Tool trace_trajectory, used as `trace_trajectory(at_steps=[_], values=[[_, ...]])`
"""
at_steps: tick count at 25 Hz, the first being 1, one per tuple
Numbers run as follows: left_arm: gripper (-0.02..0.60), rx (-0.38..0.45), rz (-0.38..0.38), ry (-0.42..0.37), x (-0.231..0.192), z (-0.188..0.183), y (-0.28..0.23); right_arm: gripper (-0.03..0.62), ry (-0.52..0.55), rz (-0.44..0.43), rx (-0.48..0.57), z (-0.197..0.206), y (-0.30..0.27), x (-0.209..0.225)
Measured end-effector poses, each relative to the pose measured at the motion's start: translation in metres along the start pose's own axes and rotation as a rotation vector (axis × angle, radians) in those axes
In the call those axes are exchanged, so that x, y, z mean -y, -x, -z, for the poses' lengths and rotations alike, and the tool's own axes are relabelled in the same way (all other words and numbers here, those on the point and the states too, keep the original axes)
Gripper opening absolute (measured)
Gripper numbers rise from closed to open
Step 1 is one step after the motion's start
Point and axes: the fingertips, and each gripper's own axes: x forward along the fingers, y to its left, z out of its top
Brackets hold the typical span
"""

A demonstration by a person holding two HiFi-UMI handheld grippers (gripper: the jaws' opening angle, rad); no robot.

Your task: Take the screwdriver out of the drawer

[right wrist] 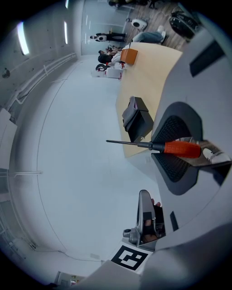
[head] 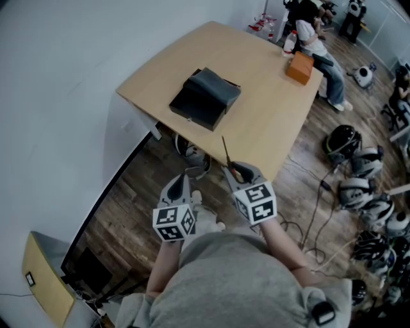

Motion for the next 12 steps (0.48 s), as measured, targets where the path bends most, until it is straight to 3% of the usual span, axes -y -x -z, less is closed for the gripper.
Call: trace_trajectory(at_steps=[12], values=[[0.0,-0.003,0.012,0.002,0.0031,0.0,-0.0045,0.075,-0.009,0.016,0.026,-0.0048,0.0018,0.005]])
